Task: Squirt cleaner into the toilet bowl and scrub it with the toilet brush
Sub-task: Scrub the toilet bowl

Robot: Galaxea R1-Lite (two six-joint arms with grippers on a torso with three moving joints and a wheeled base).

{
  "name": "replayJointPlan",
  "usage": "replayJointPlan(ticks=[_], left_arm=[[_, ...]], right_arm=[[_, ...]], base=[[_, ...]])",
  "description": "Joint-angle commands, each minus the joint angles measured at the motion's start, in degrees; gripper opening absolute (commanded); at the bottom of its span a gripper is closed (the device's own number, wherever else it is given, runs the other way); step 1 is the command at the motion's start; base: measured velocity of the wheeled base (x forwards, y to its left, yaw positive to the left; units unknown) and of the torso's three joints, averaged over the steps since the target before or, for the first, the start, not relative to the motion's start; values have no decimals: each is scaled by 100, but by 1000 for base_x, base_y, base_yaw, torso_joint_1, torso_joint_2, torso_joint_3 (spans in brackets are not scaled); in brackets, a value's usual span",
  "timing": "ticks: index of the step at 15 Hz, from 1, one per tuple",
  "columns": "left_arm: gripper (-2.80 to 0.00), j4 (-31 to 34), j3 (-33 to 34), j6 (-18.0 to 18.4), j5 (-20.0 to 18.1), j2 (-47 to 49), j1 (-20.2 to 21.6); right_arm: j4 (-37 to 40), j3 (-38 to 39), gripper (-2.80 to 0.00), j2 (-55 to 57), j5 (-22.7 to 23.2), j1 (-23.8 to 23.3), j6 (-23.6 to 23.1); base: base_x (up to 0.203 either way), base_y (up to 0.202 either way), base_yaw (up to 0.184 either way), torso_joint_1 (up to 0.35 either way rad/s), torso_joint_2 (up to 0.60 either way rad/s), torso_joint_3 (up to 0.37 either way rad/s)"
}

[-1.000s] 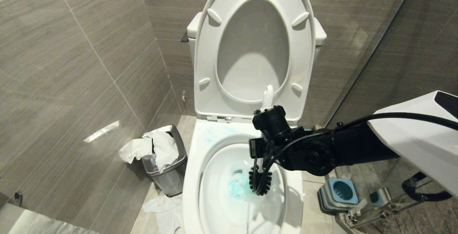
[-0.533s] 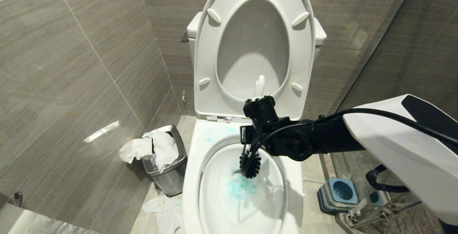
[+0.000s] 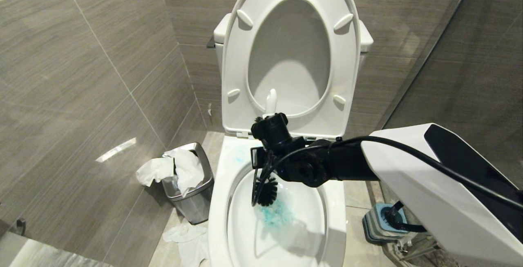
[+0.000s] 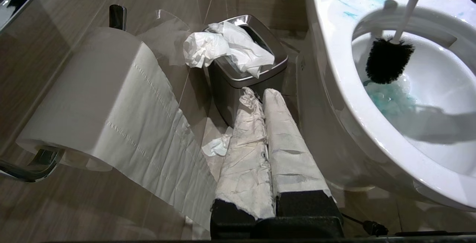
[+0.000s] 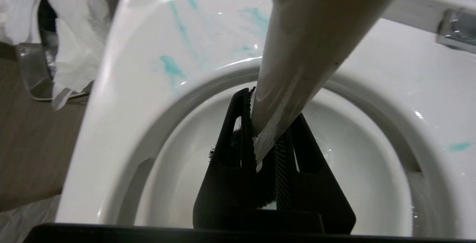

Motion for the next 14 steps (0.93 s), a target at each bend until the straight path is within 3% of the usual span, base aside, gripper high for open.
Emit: replayJointPlan(ticks=[1,8,14], left_arm=[[-280,0,0,-1,-2,-2,0],[-280,0,0,-1,-2,-2,0],[-280,0,0,-1,-2,-2,0]], right_arm=[[2,-21,-280,50,-16,253,15],[37,647,-280,-258,-46,905,226],[-2,2320,-280,-1395,-62,980,751]], base=[[0,0,0,0,0,0],[0,0,0,0,0,0],[0,0,0,0,0,0]])
